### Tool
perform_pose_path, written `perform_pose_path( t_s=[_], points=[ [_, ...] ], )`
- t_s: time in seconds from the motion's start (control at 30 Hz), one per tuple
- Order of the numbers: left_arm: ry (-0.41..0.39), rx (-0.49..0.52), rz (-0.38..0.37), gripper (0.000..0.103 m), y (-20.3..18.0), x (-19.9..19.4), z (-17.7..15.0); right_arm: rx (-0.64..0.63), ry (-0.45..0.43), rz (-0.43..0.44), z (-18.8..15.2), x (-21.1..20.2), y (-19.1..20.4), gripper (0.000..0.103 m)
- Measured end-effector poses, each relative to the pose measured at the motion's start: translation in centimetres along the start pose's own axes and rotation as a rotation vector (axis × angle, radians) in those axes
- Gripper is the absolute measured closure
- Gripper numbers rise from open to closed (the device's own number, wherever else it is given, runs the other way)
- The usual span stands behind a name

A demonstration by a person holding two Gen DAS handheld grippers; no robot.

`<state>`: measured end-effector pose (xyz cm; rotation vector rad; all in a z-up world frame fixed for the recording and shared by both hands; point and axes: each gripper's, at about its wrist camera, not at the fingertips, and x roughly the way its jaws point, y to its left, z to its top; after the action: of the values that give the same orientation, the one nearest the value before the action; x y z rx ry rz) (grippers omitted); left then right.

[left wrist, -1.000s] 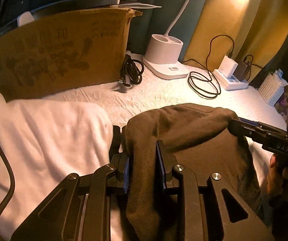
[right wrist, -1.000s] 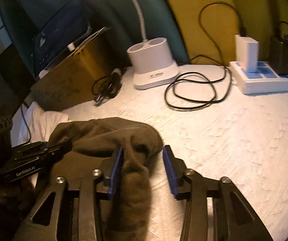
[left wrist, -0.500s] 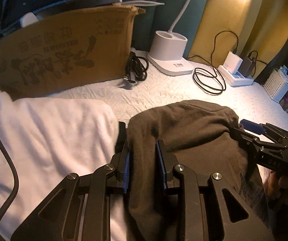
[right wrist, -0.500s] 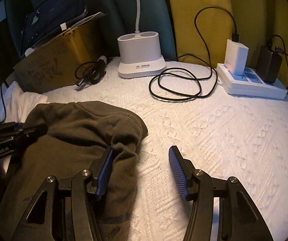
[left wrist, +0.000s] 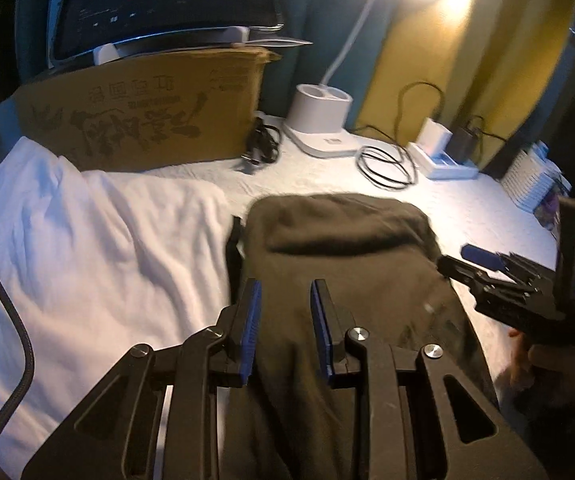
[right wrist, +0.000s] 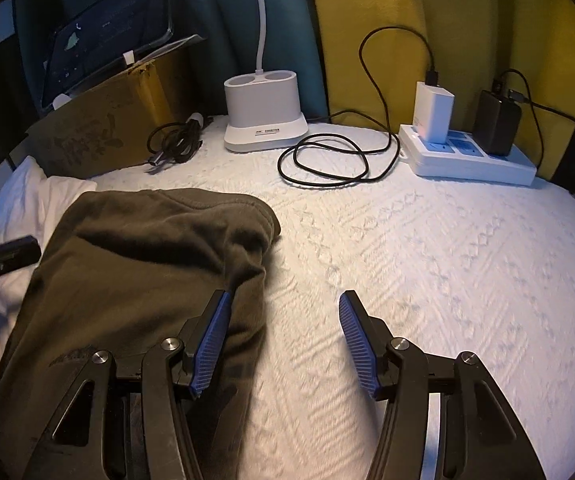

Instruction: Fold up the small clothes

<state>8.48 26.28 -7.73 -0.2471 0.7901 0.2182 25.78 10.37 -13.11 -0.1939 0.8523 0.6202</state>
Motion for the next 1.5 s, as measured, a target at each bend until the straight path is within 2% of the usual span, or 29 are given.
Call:
perform_pose_path(
  t_s=[0.27, 0.47, 0.67, 0.8, 1.07, 1.17, 1.2, 1.27, 1.3, 1.37, 1.5],
  points=[
    [0.04, 0.017, -0.013, 0.078, -1.6, -0.7, -3.1, -0.02, 0.0, 0.014, -2.1, -2.0, 0.5, 0.045],
    [0.077, 0.014, 0.016, 0.078, -1.5, -0.6, -5.7, -0.049, 0.019, 0.019, -4.1, -3.1, 1.5, 0.045],
    [0.064, 0.046, 0.069, 0.078, -1.5, -1.2, -7.2, -0.042, 0.025, 0.007, -6.0, -3.7, 1.1, 0.045],
    [0.056, 0.033, 0.078, 0.078, -1.4, -2.2, -7.7, -0.032, 0.016, -0.002, -6.7, -4.8, 0.6, 0.044],
    [0.01, 0.052, 0.037, 0.078, -3.3, -4.4, -8.9, -0.032, 0.013, 0.013, -8.9, -6.9, 0.8, 0.044],
    [0.002, 0.08, 0.045, 0.077, -4.3, -5.0, -9.5, -0.04, 0.017, 0.022, -9.9, -7.5, 1.1, 0.044],
    [0.003, 0.089, 0.051, 0.076, -4.6, -5.1, -9.6, -0.042, 0.018, 0.026, -10.1, -7.7, 1.2, 0.044],
    [0.014, 0.101, 0.063, 0.064, -4.8, -4.9, -10.1, -0.055, 0.016, 0.025, -10.8, -8.0, 1.4, 0.044],
    [0.027, 0.106, 0.072, 0.063, -4.8, -4.6, -10.5, -0.059, 0.018, 0.021, -11.0, -8.1, 1.4, 0.044],
    [0.05, 0.114, 0.099, 0.063, -4.6, -4.0, -11.1, -0.055, 0.02, 0.017, -11.6, -8.3, 1.1, 0.044],
    [0.039, 0.1, 0.11, 0.063, -4.4, -5.0, -11.4, -0.04, 0.01, -0.002, -12.3, -9.4, 0.2, 0.044]
  ],
)
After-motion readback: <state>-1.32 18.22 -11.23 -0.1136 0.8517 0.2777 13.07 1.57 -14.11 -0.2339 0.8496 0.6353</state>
